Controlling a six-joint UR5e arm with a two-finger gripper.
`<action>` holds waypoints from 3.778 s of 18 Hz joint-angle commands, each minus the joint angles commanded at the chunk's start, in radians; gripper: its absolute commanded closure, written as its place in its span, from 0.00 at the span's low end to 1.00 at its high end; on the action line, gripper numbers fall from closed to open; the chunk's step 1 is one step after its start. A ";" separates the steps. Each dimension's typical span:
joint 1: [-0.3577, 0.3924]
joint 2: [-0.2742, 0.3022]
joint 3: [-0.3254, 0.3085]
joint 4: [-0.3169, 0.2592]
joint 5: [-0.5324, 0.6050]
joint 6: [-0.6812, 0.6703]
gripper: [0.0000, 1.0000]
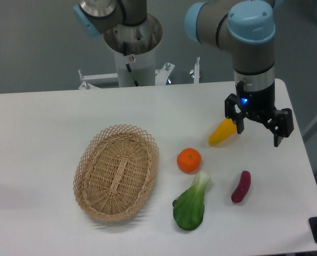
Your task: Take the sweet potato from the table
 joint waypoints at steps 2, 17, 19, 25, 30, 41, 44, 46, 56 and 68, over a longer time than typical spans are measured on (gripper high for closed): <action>0.000 0.000 -0.006 0.002 0.002 -0.003 0.00; -0.107 -0.084 -0.011 0.008 -0.014 -0.426 0.00; -0.142 -0.126 -0.011 0.035 -0.011 -0.506 0.00; -0.192 -0.209 -0.012 0.101 0.009 -0.519 0.00; -0.147 -0.239 -0.011 0.097 0.028 -0.237 0.00; -0.052 -0.367 0.012 0.166 0.028 -0.135 0.00; -0.038 -0.376 -0.002 0.167 0.031 -0.124 0.00; -0.031 -0.382 -0.002 0.170 0.029 -0.118 0.00; -0.031 -0.417 -0.005 0.198 0.054 -0.120 0.00; -0.031 -0.423 -0.005 0.252 0.054 -0.117 0.82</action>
